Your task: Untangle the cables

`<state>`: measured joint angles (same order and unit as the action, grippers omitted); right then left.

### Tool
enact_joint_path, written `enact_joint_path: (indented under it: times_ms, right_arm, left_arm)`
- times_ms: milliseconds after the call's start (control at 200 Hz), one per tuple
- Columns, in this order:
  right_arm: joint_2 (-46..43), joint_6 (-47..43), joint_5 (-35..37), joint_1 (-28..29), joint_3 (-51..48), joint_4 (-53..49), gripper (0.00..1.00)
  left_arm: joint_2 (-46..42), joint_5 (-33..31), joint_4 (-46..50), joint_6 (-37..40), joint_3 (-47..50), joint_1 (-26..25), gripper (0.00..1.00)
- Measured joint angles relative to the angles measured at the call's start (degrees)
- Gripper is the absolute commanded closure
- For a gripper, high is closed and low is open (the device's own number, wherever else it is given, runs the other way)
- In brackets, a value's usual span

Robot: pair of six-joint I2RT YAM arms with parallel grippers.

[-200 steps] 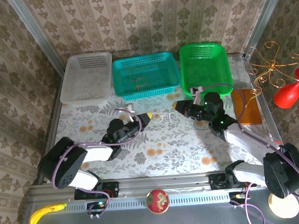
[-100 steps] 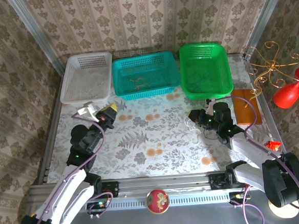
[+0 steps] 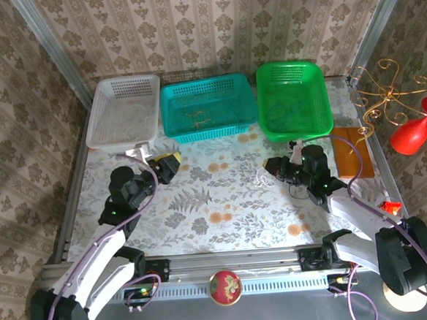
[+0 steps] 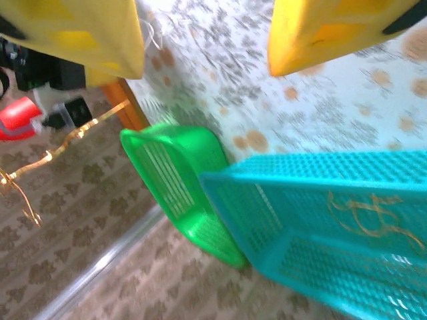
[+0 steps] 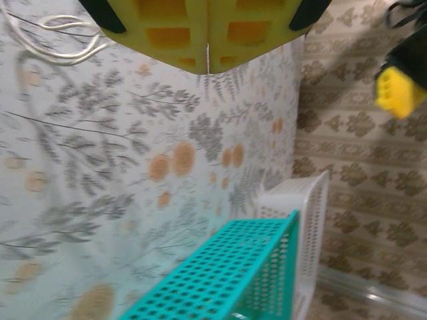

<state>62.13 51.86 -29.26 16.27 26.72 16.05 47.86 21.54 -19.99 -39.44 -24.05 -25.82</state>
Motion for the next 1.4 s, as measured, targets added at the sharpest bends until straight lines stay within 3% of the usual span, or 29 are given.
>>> enact_joint_path:
  times_ms: [200, 535, 1400]
  right_arm:
    - [2.56, -2.78, -4.68, 3.32, 8.33, -0.48, 1.00]
    - [4.92, -4.13, -7.48, 7.56, 13.94, -3.04, 1.00]
    - [6.16, -5.27, -8.57, 12.98, 16.44, -5.18, 1.00]
  left_arm:
    - [8.15, 2.34, -2.67, 3.30, 0.00, -8.04, 0.34]
    - [17.27, 2.40, -5.20, 8.70, -4.94, -15.74, 0.34]
    - [22.73, -0.17, -4.90, 15.91, -11.10, -19.61, 0.47]
